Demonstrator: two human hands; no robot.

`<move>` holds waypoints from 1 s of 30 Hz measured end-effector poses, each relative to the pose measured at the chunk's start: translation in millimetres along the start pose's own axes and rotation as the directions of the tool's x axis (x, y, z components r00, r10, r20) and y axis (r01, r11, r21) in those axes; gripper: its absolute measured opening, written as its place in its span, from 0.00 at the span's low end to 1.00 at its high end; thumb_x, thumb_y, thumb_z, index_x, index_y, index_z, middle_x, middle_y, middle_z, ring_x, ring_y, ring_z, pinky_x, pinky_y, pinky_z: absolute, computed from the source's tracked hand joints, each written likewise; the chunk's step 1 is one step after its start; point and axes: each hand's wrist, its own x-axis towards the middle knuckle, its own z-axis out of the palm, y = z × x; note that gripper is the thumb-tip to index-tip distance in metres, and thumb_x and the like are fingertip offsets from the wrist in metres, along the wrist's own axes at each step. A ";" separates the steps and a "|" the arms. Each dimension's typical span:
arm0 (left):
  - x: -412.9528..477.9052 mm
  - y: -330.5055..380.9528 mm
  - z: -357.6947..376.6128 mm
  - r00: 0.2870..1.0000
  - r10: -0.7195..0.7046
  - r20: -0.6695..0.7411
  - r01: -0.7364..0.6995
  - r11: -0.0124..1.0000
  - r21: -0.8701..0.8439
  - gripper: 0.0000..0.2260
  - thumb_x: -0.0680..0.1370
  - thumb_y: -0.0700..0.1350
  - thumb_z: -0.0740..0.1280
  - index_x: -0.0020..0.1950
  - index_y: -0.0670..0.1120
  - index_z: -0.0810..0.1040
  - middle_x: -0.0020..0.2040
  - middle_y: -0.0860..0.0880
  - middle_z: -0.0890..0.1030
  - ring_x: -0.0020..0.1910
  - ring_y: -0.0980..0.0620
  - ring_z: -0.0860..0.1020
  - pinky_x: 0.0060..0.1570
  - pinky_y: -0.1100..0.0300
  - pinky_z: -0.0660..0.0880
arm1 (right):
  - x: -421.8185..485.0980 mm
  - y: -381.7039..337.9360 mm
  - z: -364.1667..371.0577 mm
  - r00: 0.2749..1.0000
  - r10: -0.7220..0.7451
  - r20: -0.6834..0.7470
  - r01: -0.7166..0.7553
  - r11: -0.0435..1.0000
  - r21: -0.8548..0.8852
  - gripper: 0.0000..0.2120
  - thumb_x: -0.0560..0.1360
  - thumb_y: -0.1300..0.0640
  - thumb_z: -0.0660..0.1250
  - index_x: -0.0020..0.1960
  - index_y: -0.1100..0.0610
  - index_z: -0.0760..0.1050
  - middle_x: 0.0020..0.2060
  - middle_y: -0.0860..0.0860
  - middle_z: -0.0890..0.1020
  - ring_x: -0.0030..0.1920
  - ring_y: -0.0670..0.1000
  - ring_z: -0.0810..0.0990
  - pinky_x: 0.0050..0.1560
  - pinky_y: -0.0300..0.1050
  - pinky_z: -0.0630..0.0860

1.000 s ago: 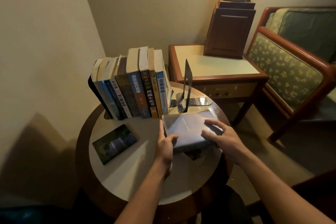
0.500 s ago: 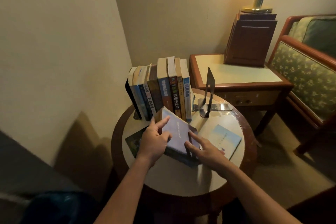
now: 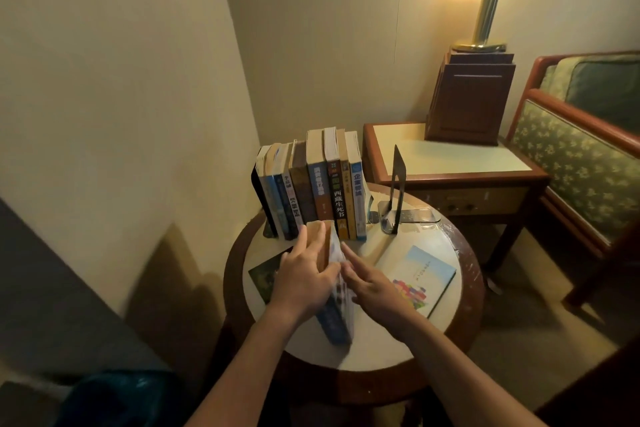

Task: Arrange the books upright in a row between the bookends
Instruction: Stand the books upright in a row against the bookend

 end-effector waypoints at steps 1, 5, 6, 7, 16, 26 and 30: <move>-1.5 3.7 2.9 1.000 0.005 0.006 -0.004 0.999 -0.046 0.30 0.82 0.57 0.59 0.81 0.61 0.49 0.82 0.53 0.49 0.78 0.43 0.55 0.73 0.43 0.65 | -1.6 -4.0 -2.5 1.000 -0.020 -0.013 0.020 0.999 0.042 0.24 0.84 0.46 0.55 0.78 0.36 0.56 0.76 0.46 0.64 0.72 0.48 0.66 0.63 0.43 0.73; -6.5 16.4 14.8 0.998 -0.051 0.048 0.065 0.938 -0.340 0.26 0.85 0.54 0.55 0.81 0.60 0.49 0.78 0.50 0.58 0.73 0.50 0.61 0.65 0.55 0.64 | -5.2 -15.3 -14.3 0.998 0.000 -0.061 0.010 0.988 0.157 0.22 0.85 0.48 0.52 0.78 0.38 0.58 0.68 0.45 0.68 0.61 0.45 0.74 0.44 0.37 0.77; -6.9 16.5 18.0 0.996 -0.067 0.056 0.084 0.918 -0.389 0.25 0.85 0.53 0.55 0.81 0.60 0.51 0.76 0.49 0.61 0.70 0.52 0.63 0.61 0.58 0.63 | -4.1 -16.5 -16.8 0.997 0.006 -0.075 0.006 0.987 0.161 0.22 0.85 0.47 0.52 0.79 0.39 0.57 0.67 0.45 0.69 0.57 0.44 0.74 0.43 0.37 0.76; -6.3 15.3 21.0 0.995 -0.078 0.060 0.096 0.899 -0.426 0.24 0.85 0.53 0.55 0.81 0.59 0.52 0.76 0.47 0.63 0.69 0.52 0.64 0.61 0.58 0.63 | -2.8 -17.6 -19.0 0.996 0.011 -0.087 0.003 0.987 0.163 0.22 0.85 0.47 0.52 0.79 0.39 0.57 0.68 0.47 0.69 0.57 0.45 0.75 0.45 0.38 0.75; 7.1 6.4 24.4 0.986 -0.115 0.121 0.165 0.784 -0.599 0.25 0.81 0.58 0.56 0.79 0.62 0.58 0.74 0.49 0.68 0.70 0.48 0.70 0.70 0.43 0.69 | 12.8 -29.0 -17.1 0.985 -0.049 -0.168 0.071 0.989 0.128 0.27 0.84 0.46 0.57 0.80 0.41 0.53 0.78 0.48 0.61 0.77 0.53 0.61 0.69 0.48 0.64; 11.2 -0.9 33.3 0.995 -0.077 0.060 0.097 0.814 -0.573 0.22 0.86 0.52 0.52 0.81 0.58 0.55 0.76 0.48 0.65 0.73 0.50 0.63 0.71 0.50 0.65 | 24.0 -27.0 -18.1 0.975 -0.076 -0.211 0.092 0.994 0.068 0.28 0.81 0.45 0.61 0.79 0.44 0.59 0.76 0.50 0.68 0.71 0.49 0.70 0.56 0.33 0.72; 11.5 -3.6 35.0 0.996 -0.075 0.056 0.094 0.776 -0.624 0.24 0.84 0.56 0.55 0.80 0.60 0.57 0.74 0.48 0.66 0.66 0.55 0.68 0.66 0.56 0.69 | 13.9 -34.6 -15.1 0.941 -0.119 -0.317 0.117 0.993 -0.025 0.30 0.82 0.44 0.59 0.81 0.47 0.55 0.72 0.48 0.73 0.70 0.48 0.71 0.48 0.29 0.74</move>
